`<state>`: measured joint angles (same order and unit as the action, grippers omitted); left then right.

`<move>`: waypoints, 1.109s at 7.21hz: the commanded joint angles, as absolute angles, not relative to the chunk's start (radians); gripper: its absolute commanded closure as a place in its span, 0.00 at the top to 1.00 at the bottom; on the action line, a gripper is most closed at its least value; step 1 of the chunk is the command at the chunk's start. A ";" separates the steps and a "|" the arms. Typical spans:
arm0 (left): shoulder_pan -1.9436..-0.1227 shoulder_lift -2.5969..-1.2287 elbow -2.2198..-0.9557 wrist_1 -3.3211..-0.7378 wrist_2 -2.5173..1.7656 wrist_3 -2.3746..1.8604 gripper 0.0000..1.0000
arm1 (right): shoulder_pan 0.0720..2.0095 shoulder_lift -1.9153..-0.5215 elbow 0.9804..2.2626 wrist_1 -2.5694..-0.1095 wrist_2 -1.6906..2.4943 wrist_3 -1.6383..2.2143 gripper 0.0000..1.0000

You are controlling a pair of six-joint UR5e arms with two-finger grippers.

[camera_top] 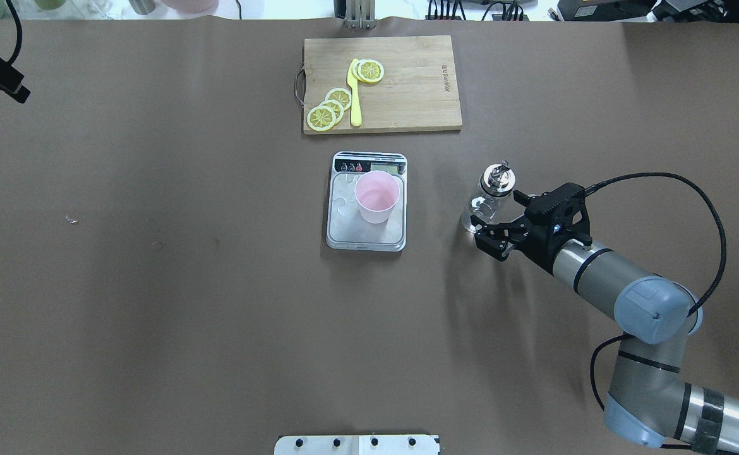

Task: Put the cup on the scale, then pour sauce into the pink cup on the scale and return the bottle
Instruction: 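Close the right gripper around the glass sauce dispenser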

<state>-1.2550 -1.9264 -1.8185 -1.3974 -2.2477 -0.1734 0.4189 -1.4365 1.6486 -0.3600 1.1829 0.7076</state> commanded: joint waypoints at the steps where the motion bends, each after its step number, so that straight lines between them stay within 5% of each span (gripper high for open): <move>1: -1.255 -1.928 -1.818 -1.397 -2.247 -0.173 0.99 | 0.420 -1.422 1.619 -0.359 1.183 0.710 1.00; 8: -1.255 -1.930 -1.822 -1.397 -2.247 -0.179 0.99 | 0.425 -1.342 1.501 -0.326 1.181 0.710 1.00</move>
